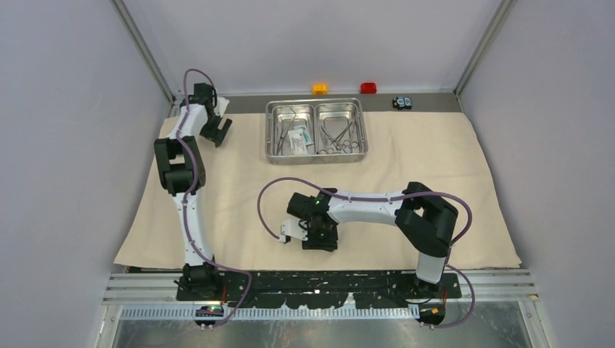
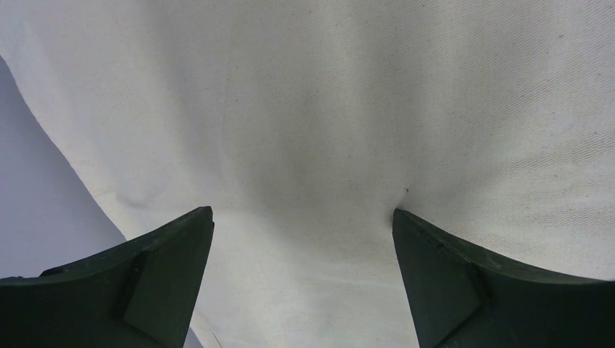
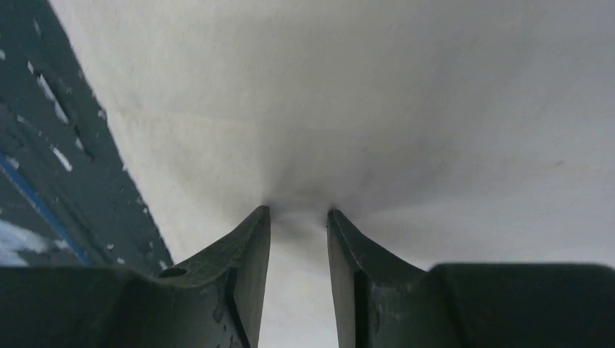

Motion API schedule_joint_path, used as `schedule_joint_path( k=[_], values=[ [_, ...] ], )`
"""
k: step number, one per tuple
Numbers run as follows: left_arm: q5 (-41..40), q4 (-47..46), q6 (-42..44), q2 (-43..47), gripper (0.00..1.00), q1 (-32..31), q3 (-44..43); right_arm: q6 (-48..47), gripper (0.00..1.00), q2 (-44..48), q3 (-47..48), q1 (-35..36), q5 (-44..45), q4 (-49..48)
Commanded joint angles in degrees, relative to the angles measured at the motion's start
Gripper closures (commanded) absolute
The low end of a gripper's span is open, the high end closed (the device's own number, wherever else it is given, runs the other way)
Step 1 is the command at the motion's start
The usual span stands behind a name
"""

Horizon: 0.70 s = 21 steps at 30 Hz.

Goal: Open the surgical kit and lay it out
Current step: Smooth out the surgical kit at the center of the board.

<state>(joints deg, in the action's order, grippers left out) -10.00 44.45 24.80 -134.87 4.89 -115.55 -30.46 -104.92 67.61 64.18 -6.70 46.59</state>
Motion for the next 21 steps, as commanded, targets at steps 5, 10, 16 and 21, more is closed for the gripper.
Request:
schedule_joint_path(
  k=[5, 10, 16, 21],
  values=[
    [-3.85, 1.53, 2.85, 2.42, 0.0, 1.17, 1.57, 4.93, 0.48, 13.12, 0.56, -14.55, -2.69, 6.1],
    [-2.19, -1.12, 2.67, 6.77, 0.0, 1.78, 4.06, 7.0, 0.43, 20.45, -0.03, -28.14, -0.13, 0.84],
    [1.36, -6.19, 0.44, 14.24, 0.0, 2.75, 12.71, 7.21, 0.42, 20.13, -0.11, -45.74, 3.45, -7.47],
    [4.48, -10.7, -1.54, 21.62, 0.0, 3.57, 22.46, 6.23, 0.43, 13.77, 2.74, -59.81, 1.52, -10.13]
  ],
)
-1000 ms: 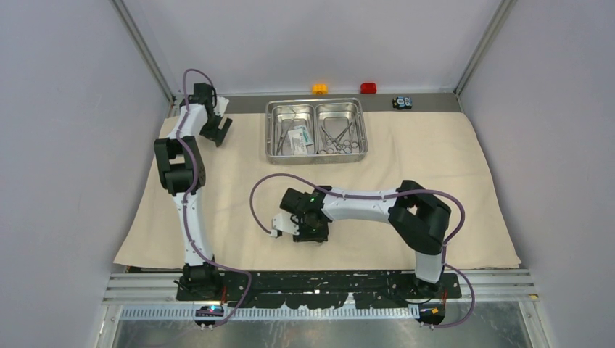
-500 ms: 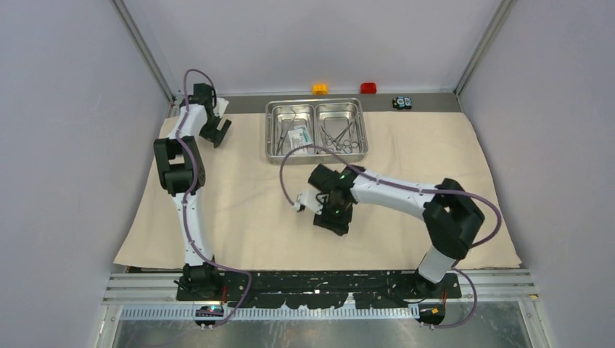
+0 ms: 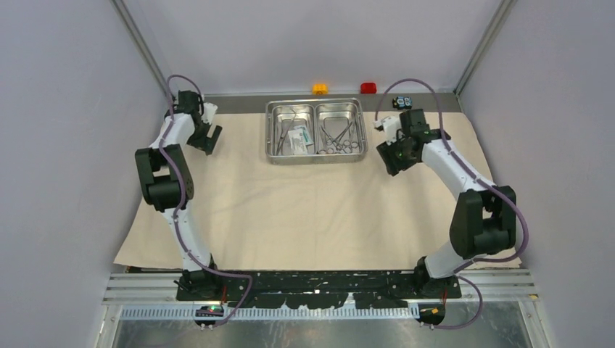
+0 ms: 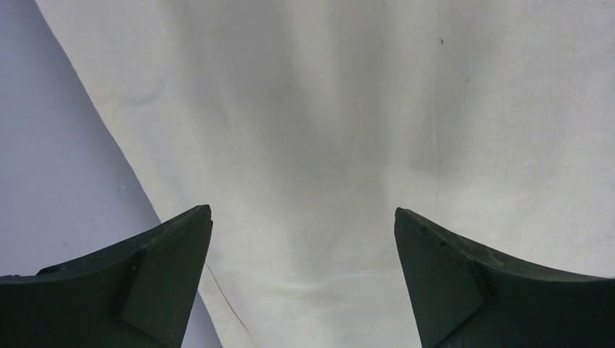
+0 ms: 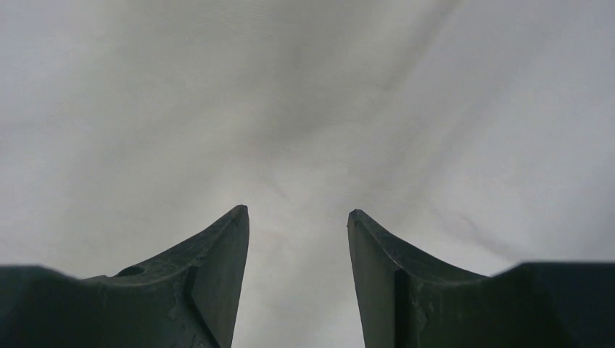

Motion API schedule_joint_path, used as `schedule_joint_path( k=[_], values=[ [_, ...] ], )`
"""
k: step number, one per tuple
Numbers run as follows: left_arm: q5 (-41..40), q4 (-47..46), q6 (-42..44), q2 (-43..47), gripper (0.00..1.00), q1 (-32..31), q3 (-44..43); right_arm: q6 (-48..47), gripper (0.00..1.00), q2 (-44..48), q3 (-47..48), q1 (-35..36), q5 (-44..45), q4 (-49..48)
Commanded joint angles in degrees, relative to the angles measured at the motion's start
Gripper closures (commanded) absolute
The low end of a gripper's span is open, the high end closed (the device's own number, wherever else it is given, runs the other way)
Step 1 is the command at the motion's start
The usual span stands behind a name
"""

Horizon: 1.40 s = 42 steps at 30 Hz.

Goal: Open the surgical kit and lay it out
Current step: Smooth out the surgical kit at the center of the board.

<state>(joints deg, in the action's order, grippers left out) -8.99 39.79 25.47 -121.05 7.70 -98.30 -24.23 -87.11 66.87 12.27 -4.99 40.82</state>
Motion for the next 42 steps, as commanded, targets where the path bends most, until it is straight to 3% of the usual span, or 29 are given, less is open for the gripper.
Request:
schedule_joint_path(
  k=[1, 6, 15, 30, 42],
  values=[
    [4.31, -6.67, -2.78, 9.13, 0.0, 0.88, 6.82, -0.09, 0.43, -5.59, 4.34, -10.29, -0.87, -4.41],
    [7.02, -8.63, -4.23, 13.72, 0.0, 1.04, 13.49, -1.54, 0.44, -12.44, 6.84, -19.79, -2.29, -6.23],
    [7.32, -10.58, -4.2, 15.61, 0.0, 1.89, 18.08, -4.45, 0.46, -18.89, 4.04, -25.61, -1.1, -10.19],
    [7.29, -10.88, -2.37, 17.11, 0.0, 4.29, 20.26, -14.82, 0.48, -17.71, -9.23, -33.63, 1.59, -14.05],
    [6.63, -11.44, 0.11, 19.19, 0.0, 7.48, 25.39, -17.65, 0.47, -11.89, -9.21, -37.42, -1.56, -6.89]
  ],
)
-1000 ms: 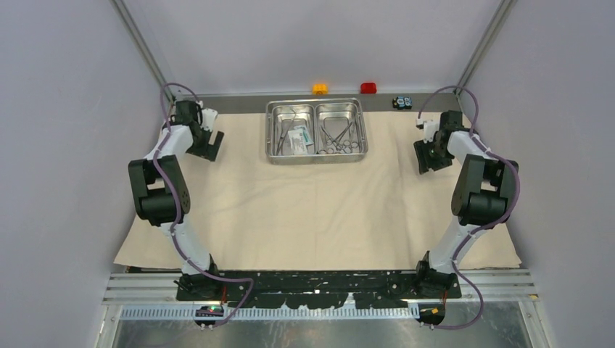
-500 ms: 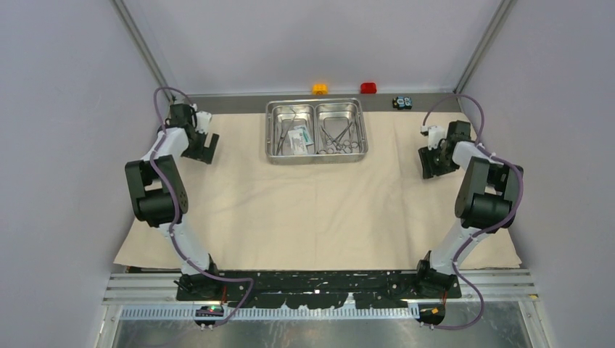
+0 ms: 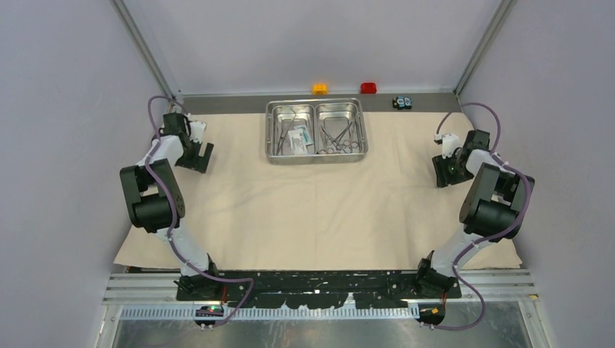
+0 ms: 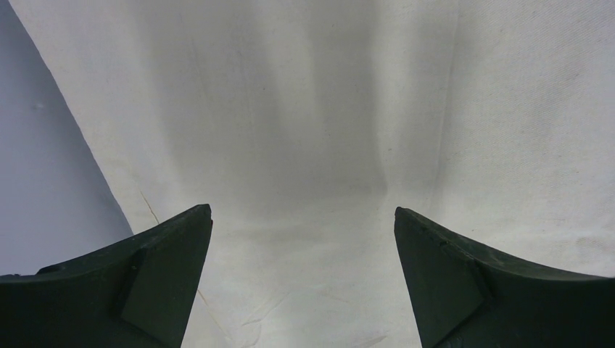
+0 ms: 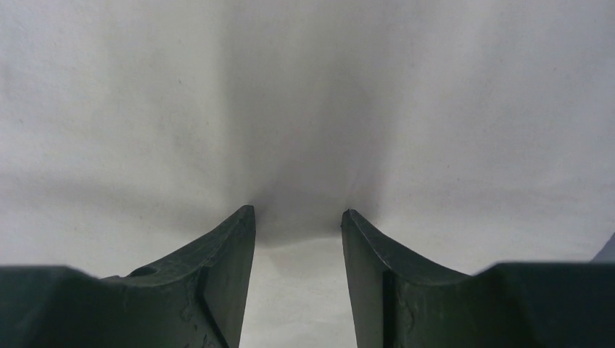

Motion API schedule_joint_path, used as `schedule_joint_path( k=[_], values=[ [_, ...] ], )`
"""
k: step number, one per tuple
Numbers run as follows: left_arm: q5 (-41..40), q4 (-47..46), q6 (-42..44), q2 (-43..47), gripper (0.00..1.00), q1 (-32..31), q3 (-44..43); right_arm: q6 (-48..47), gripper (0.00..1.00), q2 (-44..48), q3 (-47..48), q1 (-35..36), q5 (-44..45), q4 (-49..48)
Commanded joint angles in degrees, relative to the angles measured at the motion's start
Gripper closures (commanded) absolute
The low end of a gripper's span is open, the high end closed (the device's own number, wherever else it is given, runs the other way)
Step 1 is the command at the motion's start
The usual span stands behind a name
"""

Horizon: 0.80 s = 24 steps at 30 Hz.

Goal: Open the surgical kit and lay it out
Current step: Smooth out the surgical kit at the center of the board.

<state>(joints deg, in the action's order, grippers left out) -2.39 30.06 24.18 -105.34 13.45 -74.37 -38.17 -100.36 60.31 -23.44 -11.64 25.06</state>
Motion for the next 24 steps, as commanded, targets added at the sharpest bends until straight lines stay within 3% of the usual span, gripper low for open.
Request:
schedule_joint_path(
  k=[1, 15, 24],
  values=[
    [0.24, -1.76, 1.78, 3.78, 0.0, 2.26, 2.1, -4.21, 0.47, 1.97, -2.77, -1.88, 5.22, 9.51],
    [1.02, -5.36, 5.87, 5.38, 0.0, 10.35, 13.18, -14.73, 0.48, 5.79, -8.55, -6.48, 10.25, 12.92],
    [-0.96, -8.61, 8.09, 4.58, 0.0, 12.56, 16.16, -23.14, 0.47, 8.71, -10.2, -13.59, 14.04, 14.99]
  ],
)
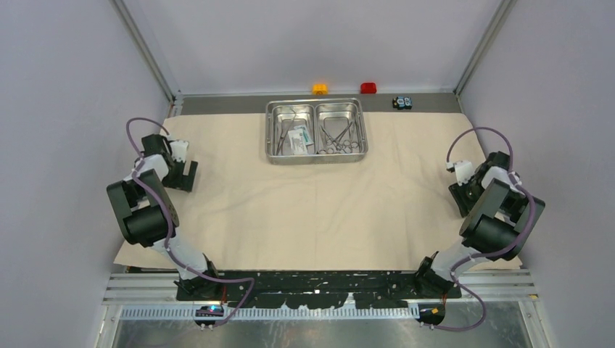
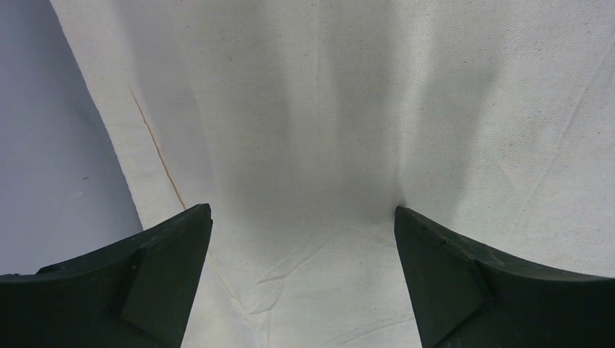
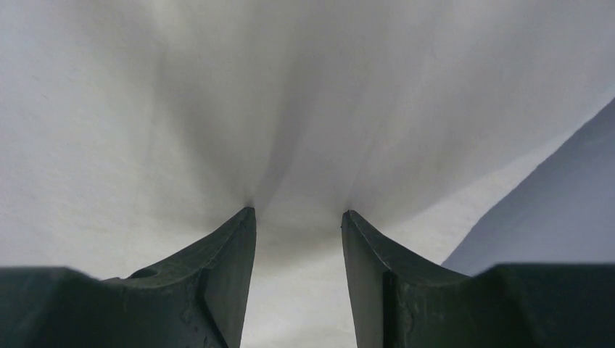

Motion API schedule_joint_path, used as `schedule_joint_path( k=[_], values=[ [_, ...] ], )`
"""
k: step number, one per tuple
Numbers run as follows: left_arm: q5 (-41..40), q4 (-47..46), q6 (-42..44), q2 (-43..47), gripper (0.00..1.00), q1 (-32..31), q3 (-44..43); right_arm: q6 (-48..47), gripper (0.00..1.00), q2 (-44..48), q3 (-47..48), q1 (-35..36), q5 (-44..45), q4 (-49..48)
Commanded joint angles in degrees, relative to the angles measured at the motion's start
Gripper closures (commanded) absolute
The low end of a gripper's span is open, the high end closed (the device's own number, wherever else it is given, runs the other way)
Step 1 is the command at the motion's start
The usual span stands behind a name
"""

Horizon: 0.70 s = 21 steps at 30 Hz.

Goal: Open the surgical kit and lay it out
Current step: Smooth out the surgical kit at the center of the board.

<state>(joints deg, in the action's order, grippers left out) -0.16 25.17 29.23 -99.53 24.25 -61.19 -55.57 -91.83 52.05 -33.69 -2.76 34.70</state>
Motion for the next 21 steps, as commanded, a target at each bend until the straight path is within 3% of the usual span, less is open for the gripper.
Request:
schedule_joint_path(
  k=[1, 6, 9, 15, 21],
  values=[
    [-3.02, -3.72, 3.04, -0.87, 0.0, 1.91, 3.0, -5.7, 0.48, 1.08, -1.13, -3.62, 4.22, 6.6],
    [0.75, -1.95, 0.74, 3.43, 0.0, 2.26, 1.5, -1.32, 0.47, 7.37, 6.35, -3.11, -12.25, 19.48],
    [5.32, 0.46, -2.59, 6.33, 0.0, 2.18, -1.45, 2.06, 0.47, 10.96, 8.25, 1.75, -19.33, 23.62],
    [14.45, 3.58, -9.76, 10.44, 0.0, 1.83, -6.89, 12.53, 0.47, 17.75, 2.14, 23.19, -15.04, 14.85],
    [16.18, 5.07, -11.99, 10.18, 0.0, -1.14, -8.94, 17.47, 0.47, 12.25, 0.63, 36.81, -12.31, 9.95]
  ],
)
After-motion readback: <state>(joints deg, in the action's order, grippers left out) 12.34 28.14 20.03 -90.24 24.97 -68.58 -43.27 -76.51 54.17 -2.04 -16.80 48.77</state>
